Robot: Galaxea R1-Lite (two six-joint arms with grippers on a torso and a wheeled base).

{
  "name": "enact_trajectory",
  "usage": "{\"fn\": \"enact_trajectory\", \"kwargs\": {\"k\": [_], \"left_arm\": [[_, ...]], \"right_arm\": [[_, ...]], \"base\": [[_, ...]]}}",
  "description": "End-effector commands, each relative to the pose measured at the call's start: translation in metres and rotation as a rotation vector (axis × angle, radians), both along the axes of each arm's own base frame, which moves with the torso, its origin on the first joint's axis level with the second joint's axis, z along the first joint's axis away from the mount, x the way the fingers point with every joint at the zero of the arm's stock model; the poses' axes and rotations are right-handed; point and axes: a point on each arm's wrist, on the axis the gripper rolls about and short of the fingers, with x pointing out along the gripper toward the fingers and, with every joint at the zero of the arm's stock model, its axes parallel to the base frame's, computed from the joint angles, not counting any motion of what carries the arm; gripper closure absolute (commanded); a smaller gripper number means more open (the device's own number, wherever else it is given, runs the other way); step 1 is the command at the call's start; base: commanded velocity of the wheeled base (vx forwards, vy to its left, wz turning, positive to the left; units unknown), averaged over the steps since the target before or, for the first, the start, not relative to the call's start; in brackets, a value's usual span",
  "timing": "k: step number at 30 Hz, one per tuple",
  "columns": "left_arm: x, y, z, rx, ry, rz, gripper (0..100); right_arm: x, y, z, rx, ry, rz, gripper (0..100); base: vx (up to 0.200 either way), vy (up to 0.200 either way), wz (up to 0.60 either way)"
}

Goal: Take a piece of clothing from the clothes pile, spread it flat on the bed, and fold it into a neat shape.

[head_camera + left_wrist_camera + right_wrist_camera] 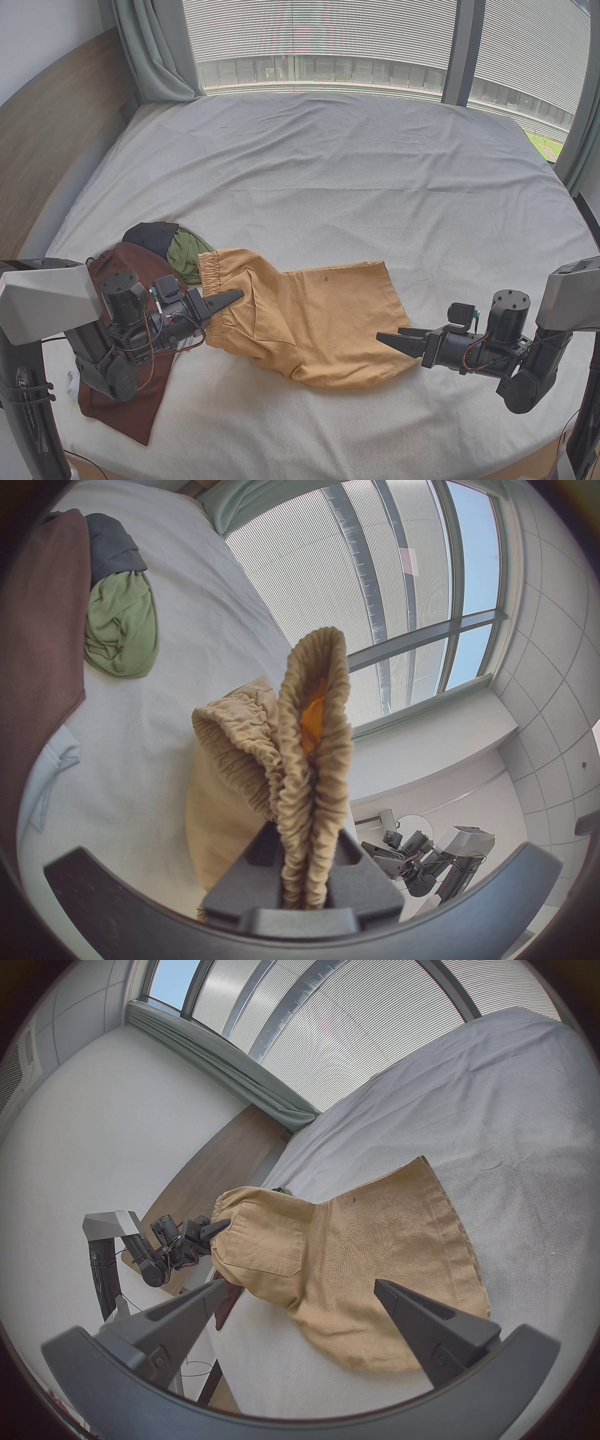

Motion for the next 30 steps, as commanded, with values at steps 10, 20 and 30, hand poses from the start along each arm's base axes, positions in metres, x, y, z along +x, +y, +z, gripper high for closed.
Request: {"fn": "enact_trajectory", "kwargs": {"k": [10, 20, 30], "left_arm": [[0.005, -0.028, -0.003, -0.032, 0.011, -0.071, 100], [0.012, -0.043, -0.018, -0.03, 0.025, -0.104, 100], [0.012, -0.064, -0.027, -0.03, 0.03, -0.158, 100]], "right_arm": [[0.001, 0.0, -0.001, 0.001, 0.001, -0.001, 0], [0.001, 0.0, 0.0, 0.002, -0.002, -0.001, 0], [0.003, -0.001, 0.001, 0.005, -0.01, -0.005, 0]], "base": [[0.0, 0.0, 0.0], [0.0, 0.0, 0.0], [0.0, 0.0, 0.0]]}}
